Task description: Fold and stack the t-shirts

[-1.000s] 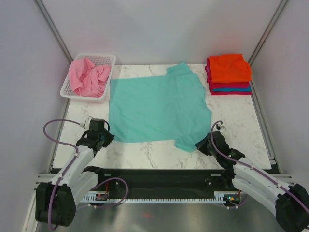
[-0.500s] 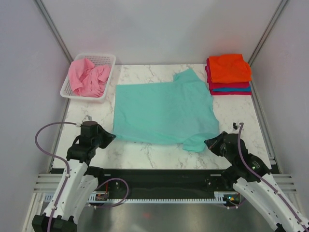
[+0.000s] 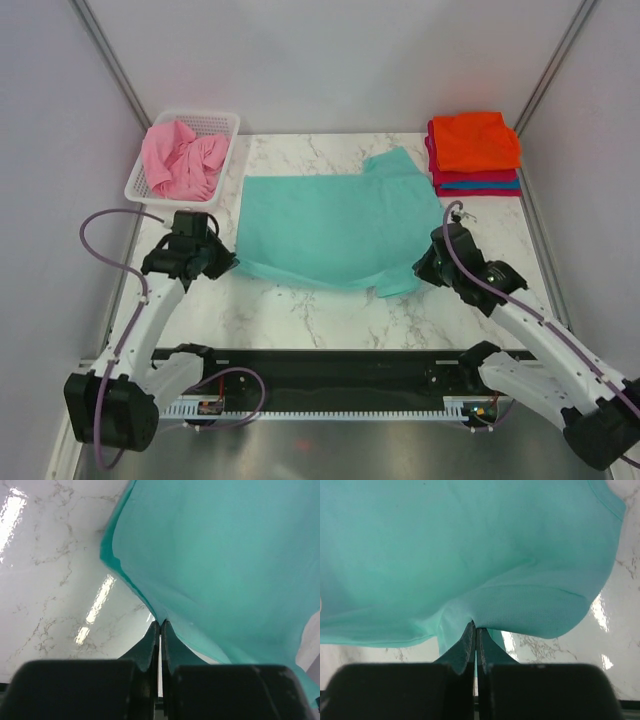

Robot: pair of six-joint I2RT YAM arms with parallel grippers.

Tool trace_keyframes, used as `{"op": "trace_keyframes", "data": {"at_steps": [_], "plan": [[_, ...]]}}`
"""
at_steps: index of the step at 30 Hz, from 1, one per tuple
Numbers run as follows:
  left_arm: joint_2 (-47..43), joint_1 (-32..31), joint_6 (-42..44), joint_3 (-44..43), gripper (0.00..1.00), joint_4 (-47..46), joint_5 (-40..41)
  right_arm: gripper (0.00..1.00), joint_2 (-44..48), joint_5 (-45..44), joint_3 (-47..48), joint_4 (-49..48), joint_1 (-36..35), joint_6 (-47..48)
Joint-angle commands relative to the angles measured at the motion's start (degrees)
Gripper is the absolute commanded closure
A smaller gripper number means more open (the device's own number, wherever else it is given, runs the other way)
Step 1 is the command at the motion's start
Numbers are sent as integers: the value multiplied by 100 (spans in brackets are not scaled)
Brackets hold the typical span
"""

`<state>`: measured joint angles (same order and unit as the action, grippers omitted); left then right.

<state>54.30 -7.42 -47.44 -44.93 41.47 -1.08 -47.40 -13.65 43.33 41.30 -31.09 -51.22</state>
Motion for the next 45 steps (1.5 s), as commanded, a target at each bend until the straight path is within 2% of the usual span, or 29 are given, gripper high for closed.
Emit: {"op": "trace_keyframes", "data": {"at_steps": [1,6,13,23,24,25,27,28,31,32,35,39,42,45], "plan": [[466,91,446,-446,98,-130,231,100,-734,204,430,-666,287,674],[1501,258,665,-797,98,-482,196,100,-1805,591,790,-1150,867,1158],[2803,461,798,-1281,98,-711,135,100,-3081,943,1449,-1546,1325,1668],[3954,672,824,-1913,98,-808,-111,100,-4680,1110,2319,-1809,1773,2011],[4043,680,833,-1984,96,-808,-155,91,-4778,1119,2468,-1810,1852,2054],[4140,698,868,-2063,87,-790,-216,78,-4892,1136,2565,-1810,1896,2090],[4430,733,964,-2449,72,-597,-515,43,-5217,1189,2976,-1757,2106,2186],[4483,733,1017,-2590,50,-544,-707,28,-5305,1146,3162,-1609,2177,2282],[4370,725,1193,-3083,25,-237,-666,22,-5421,927,3874,-1188,2388,2484],[4300,724,1332,-3231,23,-106,-613,21,-5255,839,3972,-1125,2380,2529],[3861,733,1605,-3242,20,71,-350,21,-4633,969,3789,-1124,2336,2512],[3219,724,1948,-2768,22,98,-401,22,-3901,1356,2501,-1475,2046,2328],[2841,672,2247,-2381,26,72,-638,25,-3733,1672,1700,-1984,1712,2099],[2516,611,2537,-1968,28,-7,-630,29,-4005,1752,1503,-2266,1387,2064]]}}
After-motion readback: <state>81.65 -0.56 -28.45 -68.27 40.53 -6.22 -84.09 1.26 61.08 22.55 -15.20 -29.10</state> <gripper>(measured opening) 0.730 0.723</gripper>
